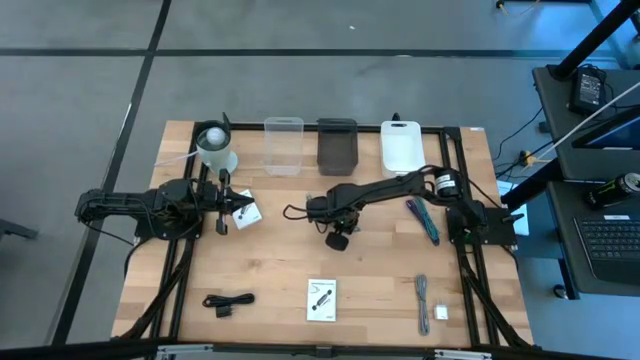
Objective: Pick and place items into bin
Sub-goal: Put the left blue charger cable into the black bin
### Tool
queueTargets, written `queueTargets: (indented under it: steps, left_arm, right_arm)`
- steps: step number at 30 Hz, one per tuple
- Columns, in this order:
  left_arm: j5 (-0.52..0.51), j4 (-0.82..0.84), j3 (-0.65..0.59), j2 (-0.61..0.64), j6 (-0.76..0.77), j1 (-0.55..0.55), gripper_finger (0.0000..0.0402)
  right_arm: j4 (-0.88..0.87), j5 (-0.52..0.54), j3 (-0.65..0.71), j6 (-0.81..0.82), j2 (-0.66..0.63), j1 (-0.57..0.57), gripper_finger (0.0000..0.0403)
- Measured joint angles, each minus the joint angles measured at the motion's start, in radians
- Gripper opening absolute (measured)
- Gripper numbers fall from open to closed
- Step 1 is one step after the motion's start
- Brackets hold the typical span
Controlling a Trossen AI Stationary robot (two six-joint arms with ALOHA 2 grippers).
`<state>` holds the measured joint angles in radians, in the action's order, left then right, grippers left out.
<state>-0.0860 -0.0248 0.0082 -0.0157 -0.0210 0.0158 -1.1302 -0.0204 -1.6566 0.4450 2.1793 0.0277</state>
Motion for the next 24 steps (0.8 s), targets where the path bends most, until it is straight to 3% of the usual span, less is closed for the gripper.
queueTargets:
  steps: [3,24]
  left_arm:
    - [0.0,-0.001,0.0,0.0,0.0,0.0,0.0002]
    - [-0.001,-0.001,0.0,0.0,0.0,0.0,0.0002]
  right_arm:
    - [-0.021,0.0,-0.001,0.0,-0.028,0.0,0.0011]
    - [-0.001,0.07,-0.002,0.187,-0.346,-0.043,0.0013]
